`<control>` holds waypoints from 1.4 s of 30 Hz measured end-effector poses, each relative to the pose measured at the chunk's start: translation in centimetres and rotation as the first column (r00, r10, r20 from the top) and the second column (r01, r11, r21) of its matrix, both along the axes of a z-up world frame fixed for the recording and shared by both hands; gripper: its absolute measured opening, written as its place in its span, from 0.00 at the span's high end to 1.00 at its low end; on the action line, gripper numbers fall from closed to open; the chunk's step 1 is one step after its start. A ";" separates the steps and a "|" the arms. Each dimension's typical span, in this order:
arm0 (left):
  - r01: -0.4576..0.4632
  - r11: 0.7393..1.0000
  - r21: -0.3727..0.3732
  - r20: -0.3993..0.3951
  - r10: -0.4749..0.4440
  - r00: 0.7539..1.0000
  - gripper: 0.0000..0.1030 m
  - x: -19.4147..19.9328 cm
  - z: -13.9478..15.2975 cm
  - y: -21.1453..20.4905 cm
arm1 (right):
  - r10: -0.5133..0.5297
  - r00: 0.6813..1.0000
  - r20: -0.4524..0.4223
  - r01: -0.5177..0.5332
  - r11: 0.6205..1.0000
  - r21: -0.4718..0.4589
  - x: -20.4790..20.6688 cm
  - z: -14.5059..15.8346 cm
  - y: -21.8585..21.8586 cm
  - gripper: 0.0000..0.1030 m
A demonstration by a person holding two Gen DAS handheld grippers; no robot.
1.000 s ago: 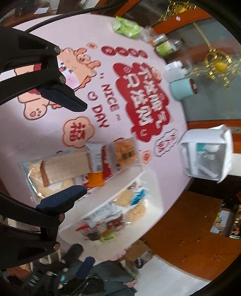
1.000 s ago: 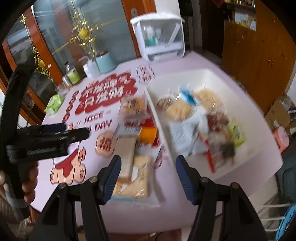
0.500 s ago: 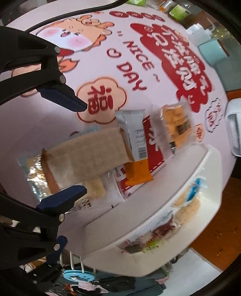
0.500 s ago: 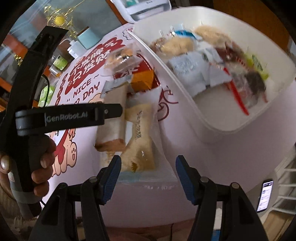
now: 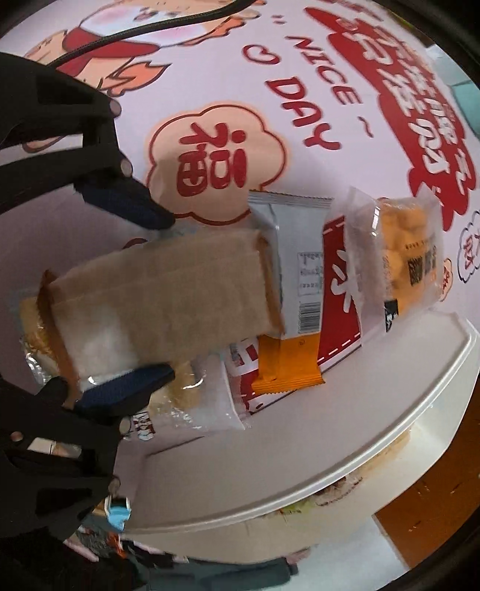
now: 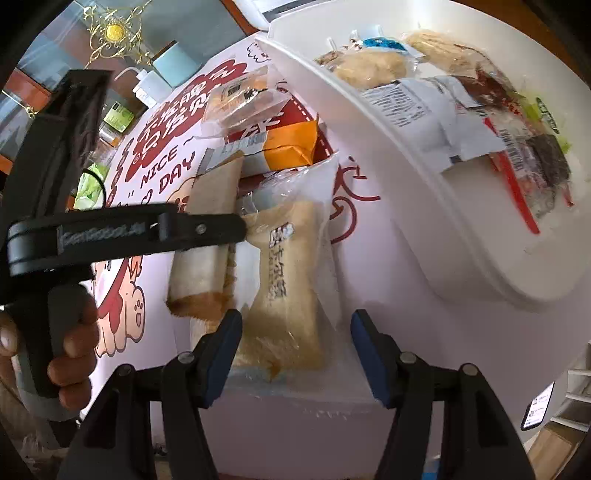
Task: Organize snacks
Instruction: 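Grasp the paper-wrapped bread with the left gripper while the right gripper grasps the clear bread bag, then lift both bread packs and carry them over the white tray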
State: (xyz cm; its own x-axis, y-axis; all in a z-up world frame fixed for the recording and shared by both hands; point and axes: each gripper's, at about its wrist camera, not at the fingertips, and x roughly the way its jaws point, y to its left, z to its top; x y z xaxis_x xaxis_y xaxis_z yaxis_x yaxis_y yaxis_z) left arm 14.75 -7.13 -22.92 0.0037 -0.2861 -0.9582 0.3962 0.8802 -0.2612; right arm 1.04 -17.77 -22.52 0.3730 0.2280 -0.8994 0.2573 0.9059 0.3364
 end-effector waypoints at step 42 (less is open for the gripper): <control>0.017 0.996 -0.090 0.333 0.015 0.943 0.44 -6.0 15.9 5.9 | 0.151 0.929 0.337 -0.076 0.971 -0.224 -1.3 18.3 -1.9 0.81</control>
State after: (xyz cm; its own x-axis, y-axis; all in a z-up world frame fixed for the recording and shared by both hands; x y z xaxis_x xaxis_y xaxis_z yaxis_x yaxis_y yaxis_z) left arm 8.74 -1.24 -7.04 0.3178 -0.3715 -0.8723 0.4751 0.8586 -0.1925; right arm -0.28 -19.67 -4.25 0.6540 0.1132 -0.7480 0.0486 0.9804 0.1909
